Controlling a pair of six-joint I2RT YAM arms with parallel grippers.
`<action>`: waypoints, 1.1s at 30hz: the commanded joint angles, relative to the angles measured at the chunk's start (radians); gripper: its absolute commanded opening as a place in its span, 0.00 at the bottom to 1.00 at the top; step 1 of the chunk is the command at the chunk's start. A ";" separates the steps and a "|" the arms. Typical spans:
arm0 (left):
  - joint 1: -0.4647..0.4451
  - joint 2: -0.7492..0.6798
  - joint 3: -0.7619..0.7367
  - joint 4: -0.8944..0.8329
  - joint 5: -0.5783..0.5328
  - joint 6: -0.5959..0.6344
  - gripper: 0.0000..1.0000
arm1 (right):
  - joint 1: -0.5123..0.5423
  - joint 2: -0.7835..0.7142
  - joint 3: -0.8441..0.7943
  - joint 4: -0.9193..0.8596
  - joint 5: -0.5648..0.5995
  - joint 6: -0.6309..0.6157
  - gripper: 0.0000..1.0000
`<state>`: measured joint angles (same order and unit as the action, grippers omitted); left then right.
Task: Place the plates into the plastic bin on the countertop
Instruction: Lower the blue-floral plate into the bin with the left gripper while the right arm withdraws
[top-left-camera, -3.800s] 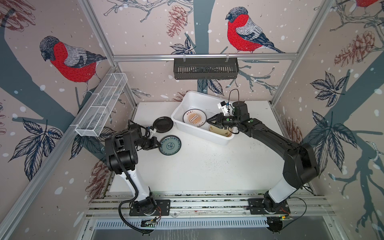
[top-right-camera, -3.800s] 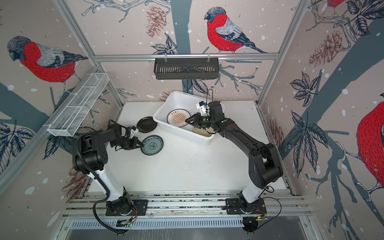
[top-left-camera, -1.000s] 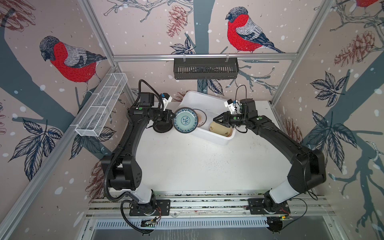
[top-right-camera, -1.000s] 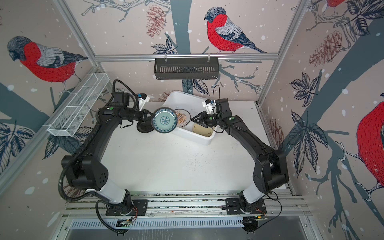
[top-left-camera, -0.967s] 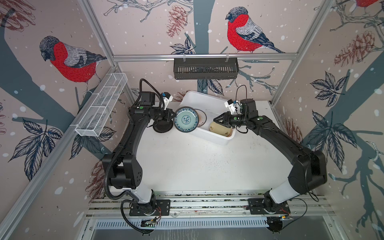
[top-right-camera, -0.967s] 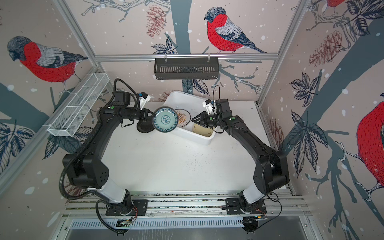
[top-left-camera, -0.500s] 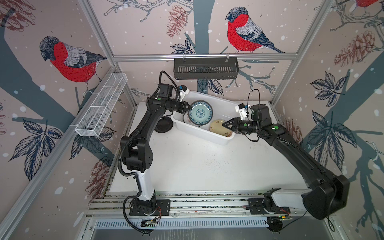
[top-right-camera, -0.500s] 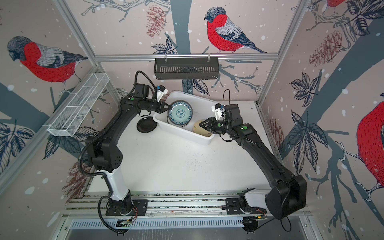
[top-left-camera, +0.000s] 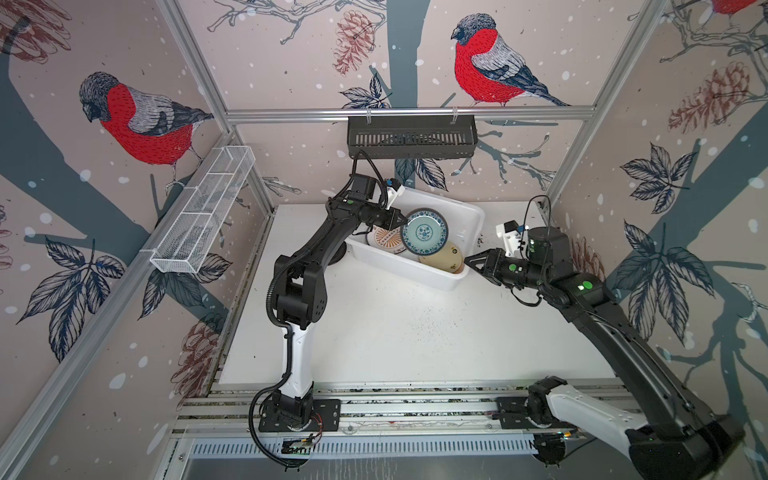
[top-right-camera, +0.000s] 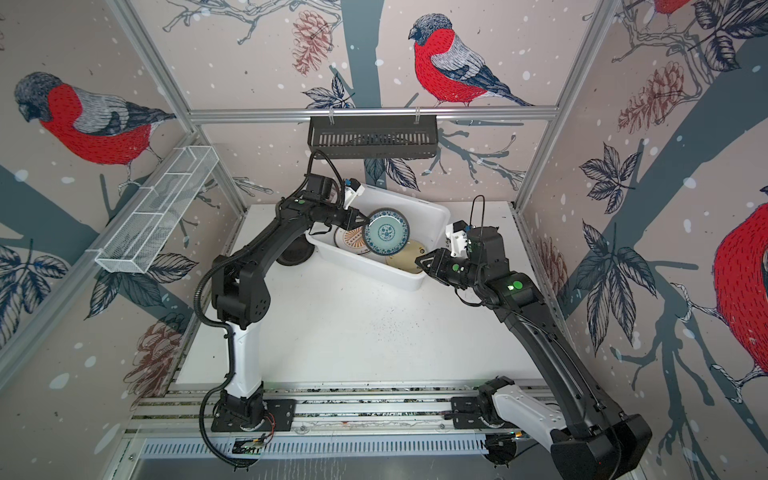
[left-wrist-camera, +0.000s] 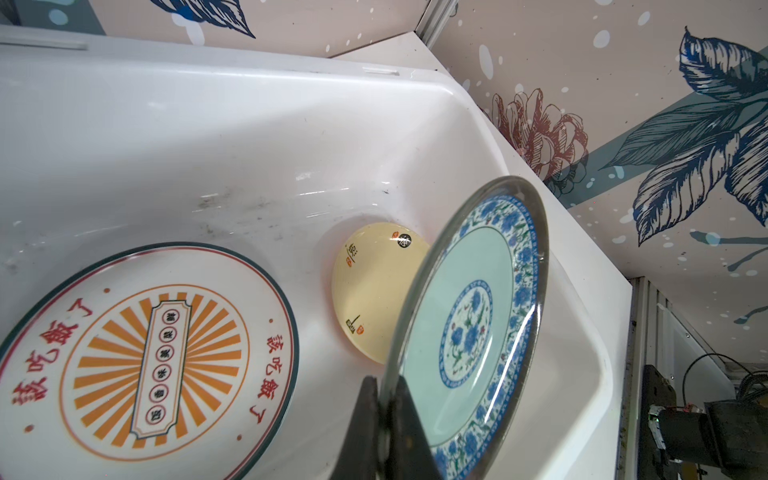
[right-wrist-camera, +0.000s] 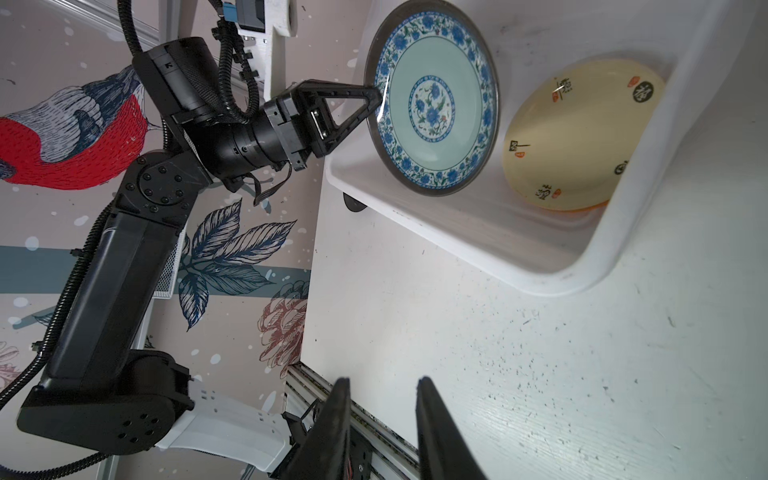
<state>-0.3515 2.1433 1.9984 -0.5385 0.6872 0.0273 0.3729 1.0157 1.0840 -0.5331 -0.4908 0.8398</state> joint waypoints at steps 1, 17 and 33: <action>-0.022 0.046 0.042 0.063 -0.002 -0.027 0.00 | 0.001 -0.033 -0.021 -0.022 0.054 0.039 0.30; -0.075 0.201 0.117 0.092 -0.074 -0.048 0.00 | 0.004 -0.155 -0.080 -0.061 0.113 0.107 0.32; -0.087 0.293 0.139 0.096 -0.072 -0.050 0.00 | -0.006 -0.144 -0.044 -0.088 0.116 0.113 0.32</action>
<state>-0.4366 2.4248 2.1212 -0.4767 0.6014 -0.0219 0.3664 0.8833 1.0294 -0.6048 -0.3923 0.9421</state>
